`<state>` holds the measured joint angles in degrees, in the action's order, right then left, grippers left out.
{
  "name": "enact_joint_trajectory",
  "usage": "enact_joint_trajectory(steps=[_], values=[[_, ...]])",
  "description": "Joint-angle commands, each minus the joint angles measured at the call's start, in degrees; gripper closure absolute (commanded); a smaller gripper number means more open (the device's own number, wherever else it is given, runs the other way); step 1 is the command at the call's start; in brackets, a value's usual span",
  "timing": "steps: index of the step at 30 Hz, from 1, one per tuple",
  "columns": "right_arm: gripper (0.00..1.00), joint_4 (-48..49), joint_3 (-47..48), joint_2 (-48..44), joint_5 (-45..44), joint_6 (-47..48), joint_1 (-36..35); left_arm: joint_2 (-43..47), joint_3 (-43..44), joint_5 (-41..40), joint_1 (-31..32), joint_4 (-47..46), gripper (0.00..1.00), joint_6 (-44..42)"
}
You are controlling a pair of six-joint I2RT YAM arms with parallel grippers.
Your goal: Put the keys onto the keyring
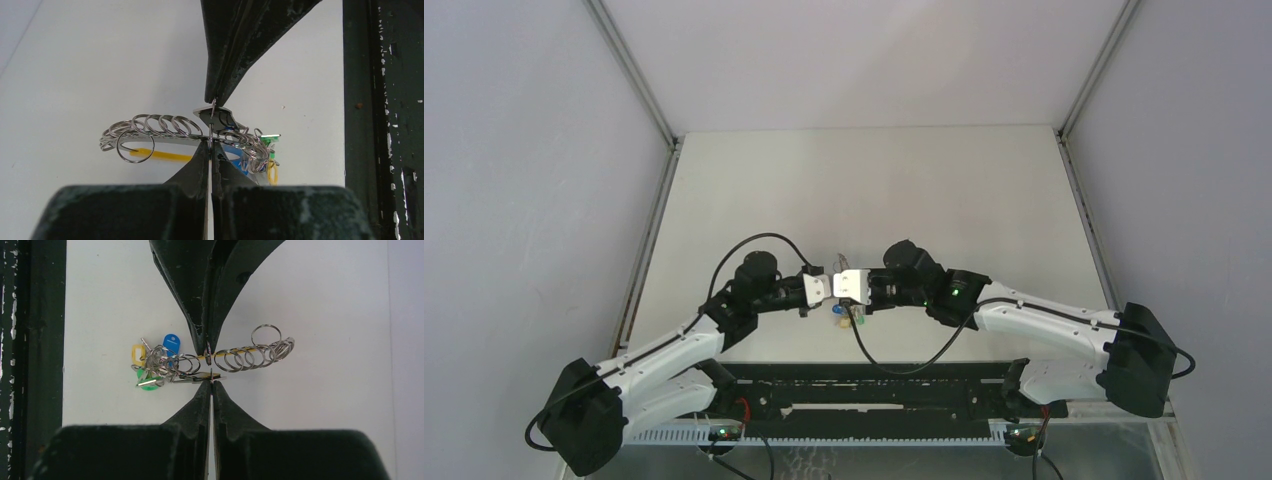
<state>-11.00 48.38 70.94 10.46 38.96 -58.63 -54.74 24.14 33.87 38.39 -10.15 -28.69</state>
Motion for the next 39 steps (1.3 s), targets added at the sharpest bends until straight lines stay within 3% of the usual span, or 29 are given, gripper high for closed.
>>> enact_joint_trajectory(steps=[1, 39], values=[[1.0, 0.6, 2.4, 0.0, -1.2, 0.8, -0.7, 1.0, 4.8, 1.1, 0.2, -2.7, 1.0, -0.6], [1.0, -1.9, 3.8, 1.5, -0.1, 1.0, -1.0, 1.2, 4.6, 1.8, 0.5, -3.0, 1.0, -1.1]])
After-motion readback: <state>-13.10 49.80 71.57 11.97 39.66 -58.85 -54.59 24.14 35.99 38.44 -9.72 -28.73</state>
